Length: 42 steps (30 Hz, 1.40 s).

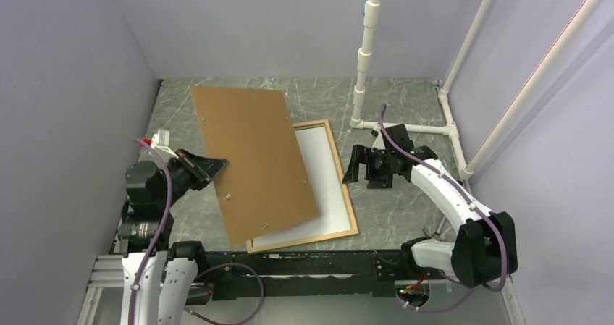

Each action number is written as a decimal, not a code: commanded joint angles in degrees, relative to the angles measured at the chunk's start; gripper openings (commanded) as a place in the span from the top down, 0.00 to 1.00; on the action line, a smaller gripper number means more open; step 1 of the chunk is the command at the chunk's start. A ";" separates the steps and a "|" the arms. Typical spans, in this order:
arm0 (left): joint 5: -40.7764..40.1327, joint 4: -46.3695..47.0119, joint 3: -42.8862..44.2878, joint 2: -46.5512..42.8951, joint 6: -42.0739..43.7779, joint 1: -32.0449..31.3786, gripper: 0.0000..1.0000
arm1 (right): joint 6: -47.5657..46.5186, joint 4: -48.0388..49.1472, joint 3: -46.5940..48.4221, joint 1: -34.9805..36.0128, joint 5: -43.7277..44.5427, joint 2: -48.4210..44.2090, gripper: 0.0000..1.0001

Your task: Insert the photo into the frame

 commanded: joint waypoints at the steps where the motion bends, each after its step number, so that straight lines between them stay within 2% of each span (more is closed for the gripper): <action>1: 5.34 13.55 -4.02 0.56 -8.07 0.19 1.00 | 3.67 7.64 -6.04 -4.27 -8.76 1.74 0.00; 5: 6.66 17.60 -8.28 1.15 -10.87 0.24 1.00 | 4.86 11.87 -9.23 -4.72 -12.41 5.32 0.00; 15: 8.53 17.57 -11.12 5.27 -9.13 0.23 1.00 | 6.15 16.26 -14.95 -4.08 -18.30 6.22 0.01; 24: 8.36 16.84 -11.90 6.93 -7.11 0.27 1.00 | 10.87 21.03 -19.08 0.90 -21.27 5.51 0.01; 35: 10.14 16.97 -11.93 8.34 -5.20 0.25 1.00 | 11.41 20.26 -17.39 2.37 -21.73 4.67 0.01; 42: 15.54 20.97 -12.21 8.53 -3.09 0.28 1.00 | 7.59 13.77 -9.82 1.77 -17.27 1.64 0.00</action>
